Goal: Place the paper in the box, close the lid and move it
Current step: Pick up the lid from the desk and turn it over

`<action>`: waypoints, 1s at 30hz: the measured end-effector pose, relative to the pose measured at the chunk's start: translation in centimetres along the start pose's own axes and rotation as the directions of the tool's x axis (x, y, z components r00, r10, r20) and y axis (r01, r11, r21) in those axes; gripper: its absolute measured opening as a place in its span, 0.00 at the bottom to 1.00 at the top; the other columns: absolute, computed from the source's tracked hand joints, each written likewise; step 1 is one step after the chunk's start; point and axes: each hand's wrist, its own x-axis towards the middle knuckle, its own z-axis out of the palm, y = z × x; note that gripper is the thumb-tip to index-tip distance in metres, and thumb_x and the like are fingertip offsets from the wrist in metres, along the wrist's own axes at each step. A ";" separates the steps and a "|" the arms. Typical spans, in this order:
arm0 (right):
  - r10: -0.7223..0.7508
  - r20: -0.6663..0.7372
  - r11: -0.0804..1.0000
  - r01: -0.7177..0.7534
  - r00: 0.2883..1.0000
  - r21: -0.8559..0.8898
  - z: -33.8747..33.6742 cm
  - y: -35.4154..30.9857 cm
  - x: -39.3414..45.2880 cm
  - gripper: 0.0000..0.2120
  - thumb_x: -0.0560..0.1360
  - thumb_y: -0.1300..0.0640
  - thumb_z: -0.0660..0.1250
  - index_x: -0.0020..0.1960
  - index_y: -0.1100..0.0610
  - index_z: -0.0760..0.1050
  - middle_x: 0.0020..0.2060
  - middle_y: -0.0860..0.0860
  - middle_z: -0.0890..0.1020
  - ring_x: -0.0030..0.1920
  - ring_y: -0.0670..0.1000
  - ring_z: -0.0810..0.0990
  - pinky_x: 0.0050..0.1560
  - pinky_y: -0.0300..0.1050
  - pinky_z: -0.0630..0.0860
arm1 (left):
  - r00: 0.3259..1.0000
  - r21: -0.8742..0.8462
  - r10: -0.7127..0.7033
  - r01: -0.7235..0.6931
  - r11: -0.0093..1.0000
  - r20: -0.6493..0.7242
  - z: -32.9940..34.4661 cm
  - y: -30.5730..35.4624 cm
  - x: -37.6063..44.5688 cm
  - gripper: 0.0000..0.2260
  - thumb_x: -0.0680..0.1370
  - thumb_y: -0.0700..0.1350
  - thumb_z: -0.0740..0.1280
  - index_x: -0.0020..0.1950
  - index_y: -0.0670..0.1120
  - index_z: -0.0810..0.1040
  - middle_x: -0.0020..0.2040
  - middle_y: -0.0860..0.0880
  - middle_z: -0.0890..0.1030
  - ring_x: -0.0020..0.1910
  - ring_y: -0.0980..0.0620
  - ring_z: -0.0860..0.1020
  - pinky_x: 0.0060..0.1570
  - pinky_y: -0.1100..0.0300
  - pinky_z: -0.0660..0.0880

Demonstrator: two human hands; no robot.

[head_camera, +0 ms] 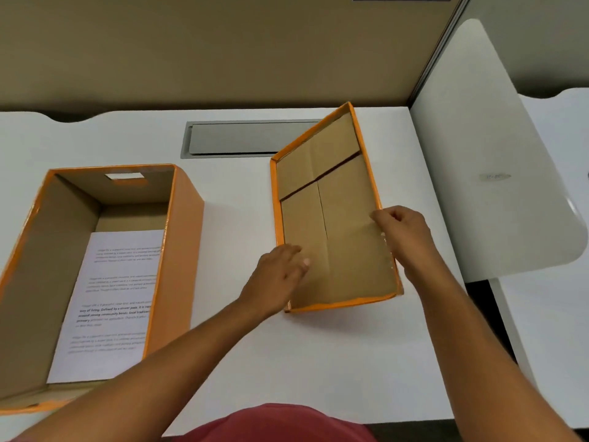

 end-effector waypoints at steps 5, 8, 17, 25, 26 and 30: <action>-0.141 -0.022 0.990 0.141 0.990 -0.002 3.4 -4.4 -5.4 0.22 0.82 0.35 0.53 0.42 0.45 0.77 0.38 0.40 0.81 0.38 0.41 0.81 0.36 0.36 0.71 | 0.992 -0.338 0.072 -0.101 0.936 -0.099 -4.9 6.5 1.2 0.29 0.82 0.66 0.56 0.81 0.56 0.65 0.80 0.51 0.69 0.74 0.51 0.72 0.71 0.43 0.73; -0.181 -0.013 0.982 0.181 0.983 0.058 5.7 -5.1 -7.2 0.21 0.83 0.35 0.49 0.49 0.41 0.78 0.42 0.38 0.80 0.42 0.42 0.82 0.41 0.35 0.73 | 0.988 -0.299 0.035 -0.079 0.951 -0.151 -6.9 8.9 2.1 0.31 0.83 0.63 0.59 0.84 0.56 0.57 0.82 0.49 0.66 0.77 0.43 0.71 0.69 0.35 0.74; -0.178 0.132 0.957 0.141 0.975 0.252 9.4 -2.2 -7.3 0.19 0.82 0.44 0.49 0.52 0.40 0.80 0.47 0.48 0.85 0.46 0.51 0.84 0.43 0.45 0.80 | 0.943 -0.140 0.038 -0.089 0.986 -0.331 -8.5 7.5 2.2 0.43 0.75 0.55 0.73 0.84 0.57 0.52 0.59 0.58 0.75 0.43 0.56 0.80 0.37 0.67 0.72; 0.135 0.367 0.977 -0.185 0.920 0.105 14.6 3.2 -5.4 0.30 0.80 0.36 0.56 0.77 0.49 0.68 0.73 0.50 0.73 0.69 0.56 0.75 0.70 0.61 0.73 | 0.950 -0.248 -0.090 0.014 0.969 -0.300 -11.8 5.8 1.6 0.39 0.78 0.49 0.73 0.83 0.58 0.55 0.59 0.50 0.77 0.45 0.52 0.79 0.37 0.61 0.75; 0.174 0.395 0.965 -0.235 0.902 0.113 15.1 3.4 -5.4 0.33 0.79 0.34 0.56 0.79 0.49 0.65 0.75 0.49 0.71 0.70 0.56 0.74 0.70 0.61 0.73 | 0.945 -0.251 -0.097 0.017 0.968 -0.311 -12.0 5.6 1.5 0.39 0.78 0.48 0.73 0.83 0.58 0.55 0.61 0.51 0.75 0.48 0.51 0.79 0.37 0.61 0.74; 0.206 0.464 0.931 -0.319 0.862 0.179 16.5 3.7 -5.3 0.31 0.80 0.33 0.55 0.76 0.50 0.66 0.70 0.51 0.75 0.62 0.56 0.79 0.63 0.59 0.78 | 0.938 -0.385 -0.157 0.028 0.922 -0.308 -12.6 4.1 1.0 0.38 0.79 0.46 0.72 0.83 0.60 0.55 0.67 0.54 0.72 0.57 0.48 0.77 0.37 0.62 0.73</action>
